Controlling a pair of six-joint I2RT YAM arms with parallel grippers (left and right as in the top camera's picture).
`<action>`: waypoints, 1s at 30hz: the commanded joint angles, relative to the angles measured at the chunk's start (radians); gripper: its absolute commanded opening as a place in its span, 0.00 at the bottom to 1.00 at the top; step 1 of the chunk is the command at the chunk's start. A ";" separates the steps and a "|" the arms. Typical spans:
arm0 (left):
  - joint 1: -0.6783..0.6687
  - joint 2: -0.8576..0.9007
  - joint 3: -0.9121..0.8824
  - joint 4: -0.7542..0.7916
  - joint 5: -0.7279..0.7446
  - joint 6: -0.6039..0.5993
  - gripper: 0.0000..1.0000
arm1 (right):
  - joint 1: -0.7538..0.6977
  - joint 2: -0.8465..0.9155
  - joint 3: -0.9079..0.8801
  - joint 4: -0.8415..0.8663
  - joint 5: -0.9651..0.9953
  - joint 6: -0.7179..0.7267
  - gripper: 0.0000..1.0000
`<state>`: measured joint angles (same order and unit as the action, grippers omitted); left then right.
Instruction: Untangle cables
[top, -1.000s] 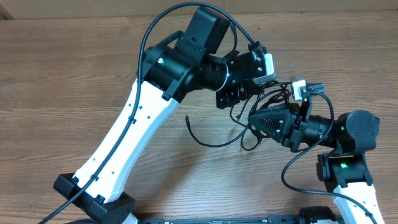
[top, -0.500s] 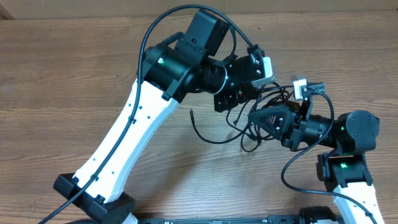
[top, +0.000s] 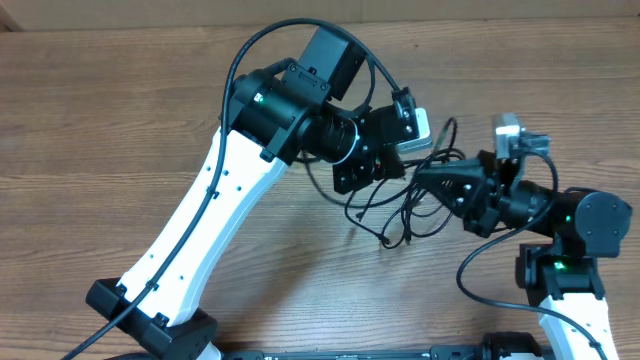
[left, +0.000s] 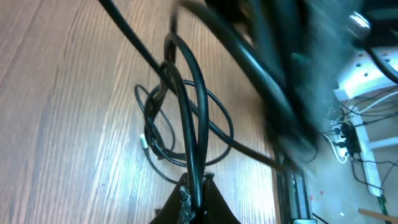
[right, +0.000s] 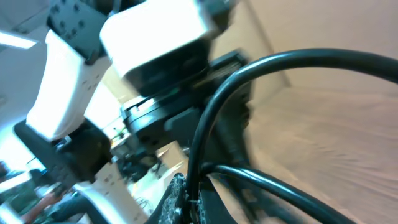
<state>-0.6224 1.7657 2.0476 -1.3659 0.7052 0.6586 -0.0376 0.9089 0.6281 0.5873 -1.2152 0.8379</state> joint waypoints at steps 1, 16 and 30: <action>-0.006 -0.006 0.001 -0.015 0.102 0.087 0.04 | -0.077 -0.004 0.014 0.006 0.010 0.012 0.04; -0.006 -0.006 0.001 -0.138 0.102 0.176 0.04 | -0.362 -0.004 0.014 0.006 -0.025 0.052 0.04; 0.010 -0.006 0.001 -0.177 0.022 0.171 0.04 | -0.628 0.044 0.014 0.001 -0.244 0.053 0.04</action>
<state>-0.6220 1.7660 2.0476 -1.5352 0.7624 0.8154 -0.6128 0.9260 0.6285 0.5865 -1.3788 0.8902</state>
